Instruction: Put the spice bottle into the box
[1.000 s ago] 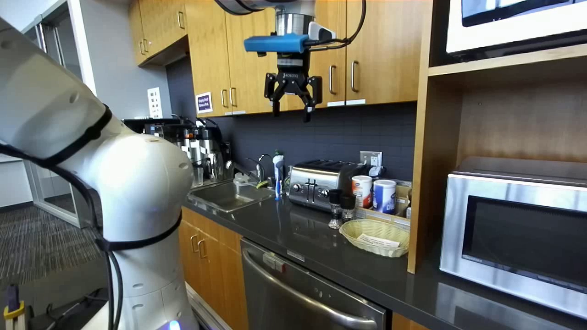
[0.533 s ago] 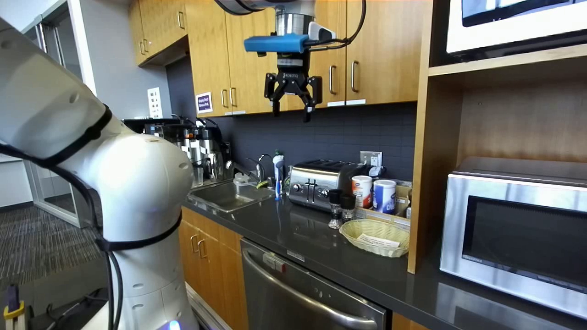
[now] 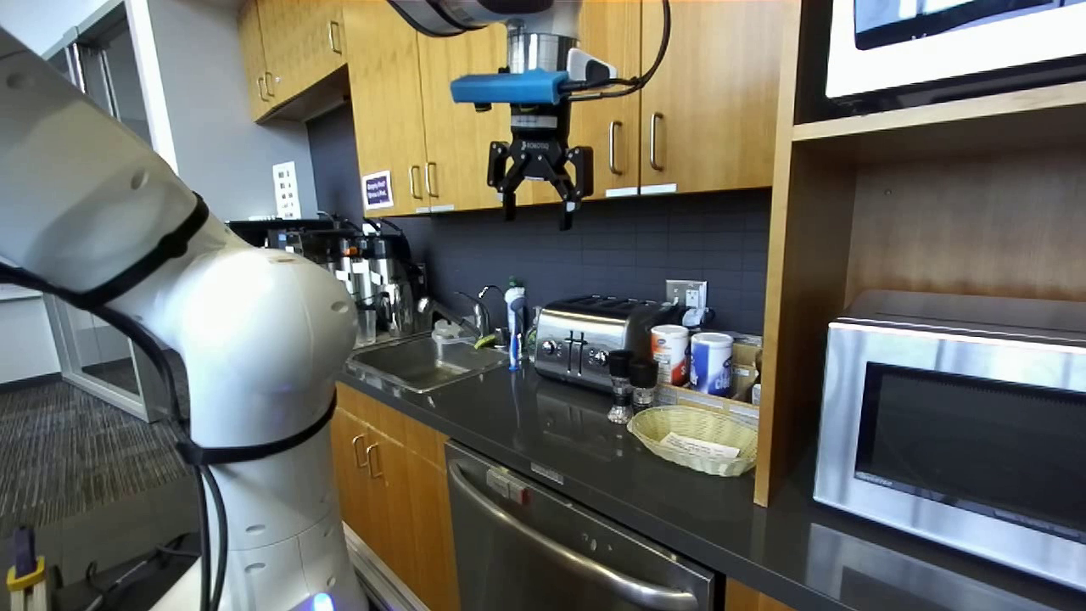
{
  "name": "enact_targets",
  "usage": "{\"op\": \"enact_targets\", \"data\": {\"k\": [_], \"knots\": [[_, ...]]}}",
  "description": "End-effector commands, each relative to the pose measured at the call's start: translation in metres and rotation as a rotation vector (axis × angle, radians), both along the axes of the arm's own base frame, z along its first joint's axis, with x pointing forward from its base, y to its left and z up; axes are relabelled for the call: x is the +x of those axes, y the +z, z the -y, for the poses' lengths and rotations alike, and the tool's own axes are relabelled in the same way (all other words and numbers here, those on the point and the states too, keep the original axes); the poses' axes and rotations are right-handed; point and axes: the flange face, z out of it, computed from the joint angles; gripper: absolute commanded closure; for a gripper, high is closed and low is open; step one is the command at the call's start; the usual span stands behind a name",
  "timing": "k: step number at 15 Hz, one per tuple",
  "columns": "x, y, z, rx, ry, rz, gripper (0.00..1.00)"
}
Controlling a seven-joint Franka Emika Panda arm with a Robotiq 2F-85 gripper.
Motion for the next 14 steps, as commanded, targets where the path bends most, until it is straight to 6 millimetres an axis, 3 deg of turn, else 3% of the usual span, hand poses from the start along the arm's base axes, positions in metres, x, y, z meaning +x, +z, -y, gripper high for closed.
{"op": "enact_targets", "data": {"k": [1, 8, 14], "knots": [[0.009, -0.019, -0.018, -0.051, 0.027, -0.047, 0.00], [0.029, -0.072, -0.046, -0.139, 0.180, -0.095, 0.00], [0.039, -0.108, -0.089, -0.199, 0.383, -0.075, 0.00]]}}
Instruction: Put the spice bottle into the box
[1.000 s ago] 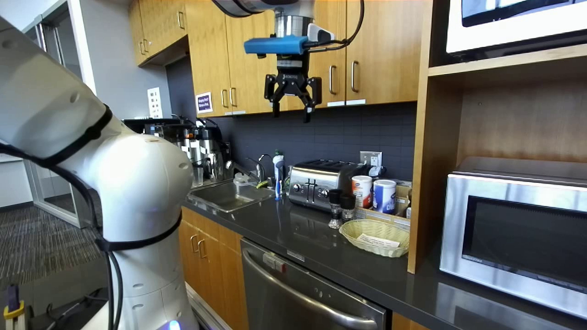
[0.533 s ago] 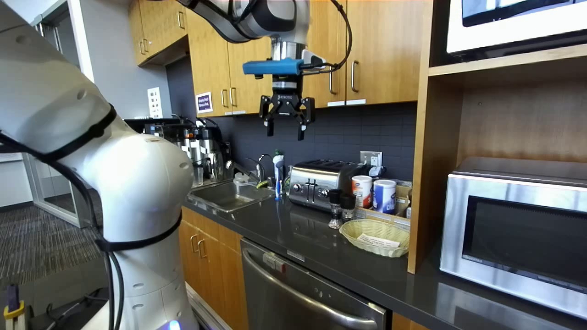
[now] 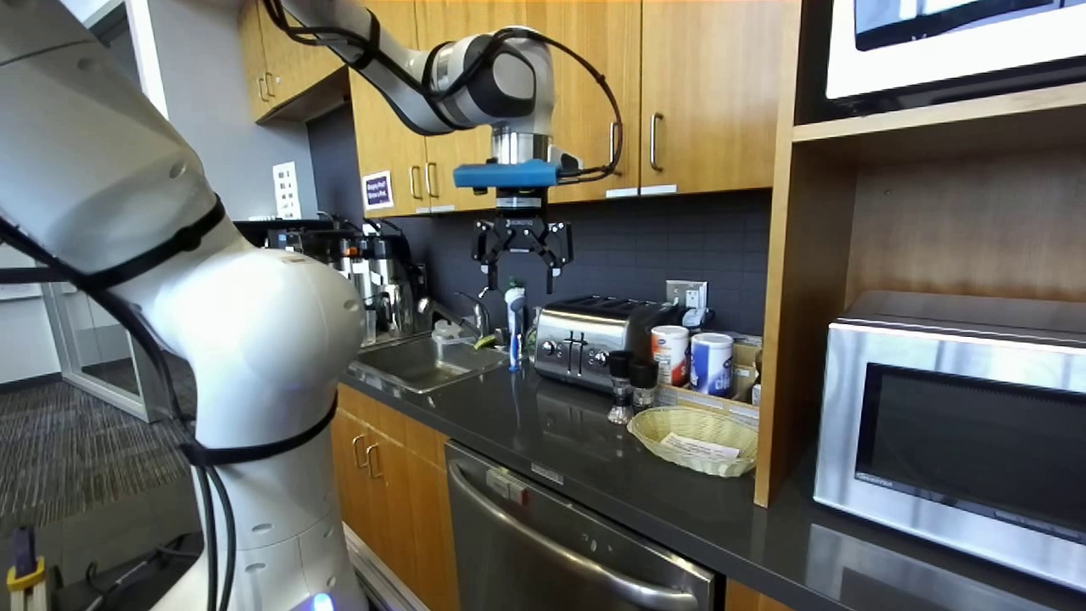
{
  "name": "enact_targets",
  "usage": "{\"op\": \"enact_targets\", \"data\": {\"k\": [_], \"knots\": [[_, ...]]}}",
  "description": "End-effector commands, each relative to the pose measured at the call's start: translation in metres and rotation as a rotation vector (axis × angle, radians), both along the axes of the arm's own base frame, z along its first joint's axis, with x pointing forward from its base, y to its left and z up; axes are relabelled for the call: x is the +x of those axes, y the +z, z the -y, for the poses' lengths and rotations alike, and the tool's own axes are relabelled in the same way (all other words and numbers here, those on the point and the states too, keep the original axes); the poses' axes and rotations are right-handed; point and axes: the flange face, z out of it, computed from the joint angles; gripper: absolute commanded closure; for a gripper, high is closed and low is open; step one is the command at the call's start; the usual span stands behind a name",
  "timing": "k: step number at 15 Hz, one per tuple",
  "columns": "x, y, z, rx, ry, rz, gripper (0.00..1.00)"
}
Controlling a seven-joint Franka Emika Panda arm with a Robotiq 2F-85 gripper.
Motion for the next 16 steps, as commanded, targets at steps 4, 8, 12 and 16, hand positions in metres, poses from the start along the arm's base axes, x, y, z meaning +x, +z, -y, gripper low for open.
{"op": "enact_targets", "data": {"k": [4, 8, 12, 16], "knots": [[0.013, -0.035, -0.042, -0.081, 0.189, 0.011, 0.00], [0.030, -0.055, -0.056, -0.104, 0.241, 0.007, 0.00], [0.050, -0.066, -0.073, -0.117, 0.255, 0.022, 0.00], [0.075, -0.065, -0.096, -0.123, 0.254, 0.047, 0.00]]}}
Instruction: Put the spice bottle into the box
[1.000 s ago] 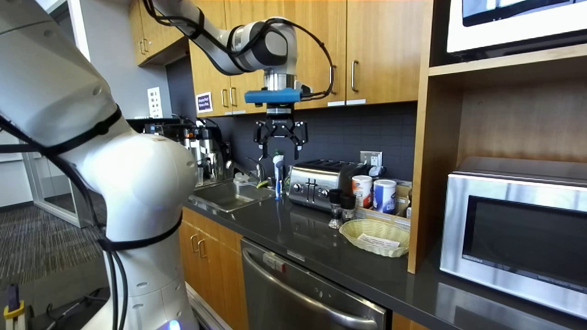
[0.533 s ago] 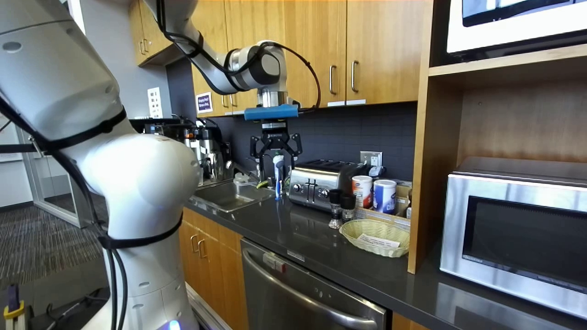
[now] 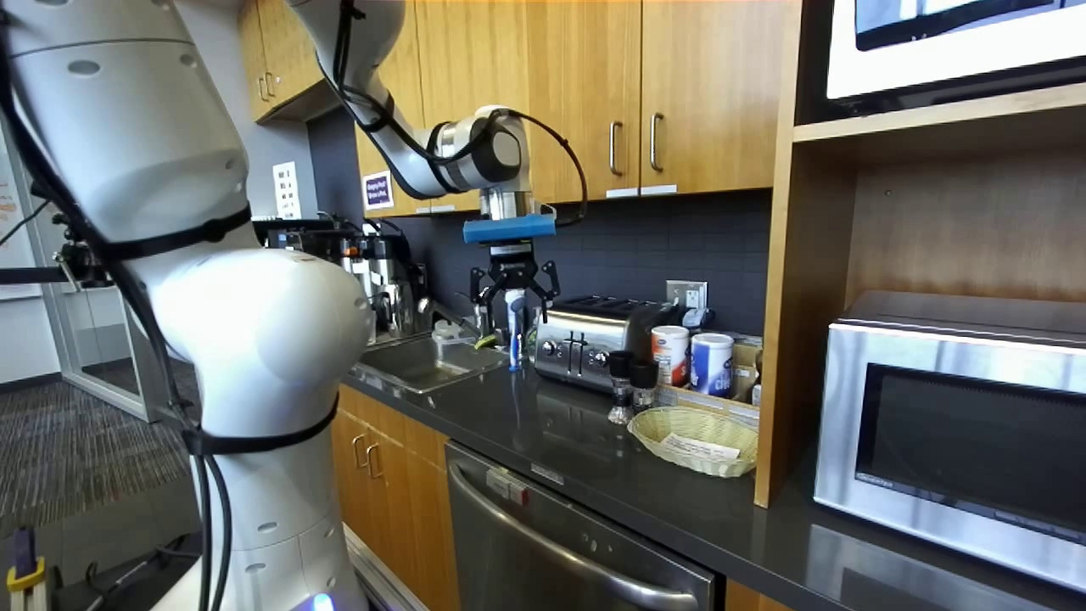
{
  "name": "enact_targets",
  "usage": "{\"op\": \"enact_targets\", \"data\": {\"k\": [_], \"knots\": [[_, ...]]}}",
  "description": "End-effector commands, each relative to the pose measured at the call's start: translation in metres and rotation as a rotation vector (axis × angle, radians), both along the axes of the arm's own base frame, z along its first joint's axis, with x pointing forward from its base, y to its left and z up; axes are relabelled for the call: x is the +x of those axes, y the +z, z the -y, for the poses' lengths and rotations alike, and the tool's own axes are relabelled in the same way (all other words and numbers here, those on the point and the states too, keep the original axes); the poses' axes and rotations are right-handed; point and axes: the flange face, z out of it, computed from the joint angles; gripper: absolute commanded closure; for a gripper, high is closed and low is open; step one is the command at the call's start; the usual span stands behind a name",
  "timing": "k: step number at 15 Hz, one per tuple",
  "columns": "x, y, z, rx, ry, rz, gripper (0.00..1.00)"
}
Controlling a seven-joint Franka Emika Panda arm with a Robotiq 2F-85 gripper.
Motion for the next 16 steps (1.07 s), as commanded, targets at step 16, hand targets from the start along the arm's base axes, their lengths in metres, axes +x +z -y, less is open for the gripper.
{"op": "enact_targets", "data": {"k": [16], "knots": [[0.130, 0.060, 0.030, 0.052, -0.283, 0.120, 0.00]]}}
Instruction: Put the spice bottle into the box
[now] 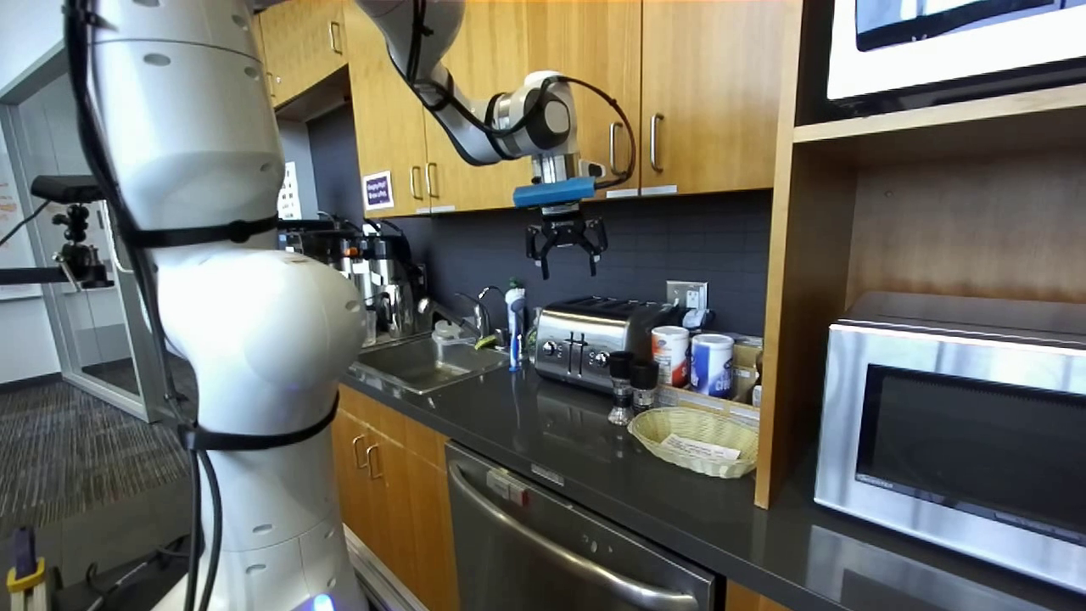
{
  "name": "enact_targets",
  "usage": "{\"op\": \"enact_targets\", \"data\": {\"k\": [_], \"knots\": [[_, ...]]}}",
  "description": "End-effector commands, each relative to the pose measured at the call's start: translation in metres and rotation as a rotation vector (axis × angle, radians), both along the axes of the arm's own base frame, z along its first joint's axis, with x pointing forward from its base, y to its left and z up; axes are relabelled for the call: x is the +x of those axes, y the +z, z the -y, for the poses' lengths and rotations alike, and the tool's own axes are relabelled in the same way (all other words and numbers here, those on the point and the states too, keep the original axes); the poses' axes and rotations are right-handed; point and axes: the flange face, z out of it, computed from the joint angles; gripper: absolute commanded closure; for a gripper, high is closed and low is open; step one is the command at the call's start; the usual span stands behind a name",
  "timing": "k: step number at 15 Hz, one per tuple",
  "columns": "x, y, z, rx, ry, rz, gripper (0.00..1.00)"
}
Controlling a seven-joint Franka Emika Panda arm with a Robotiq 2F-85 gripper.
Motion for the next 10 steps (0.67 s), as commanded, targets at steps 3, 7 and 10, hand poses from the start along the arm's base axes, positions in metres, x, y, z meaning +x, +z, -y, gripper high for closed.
{"op": "enact_targets", "data": {"k": [3, 7, 10], "knots": [[0.028, -0.024, 0.038, -0.040, -0.094, -0.026, 0.00], [0.039, -0.041, 0.078, -0.059, -0.141, -0.036, 0.00], [0.041, -0.059, 0.099, -0.063, -0.174, -0.055, 0.00]]}}
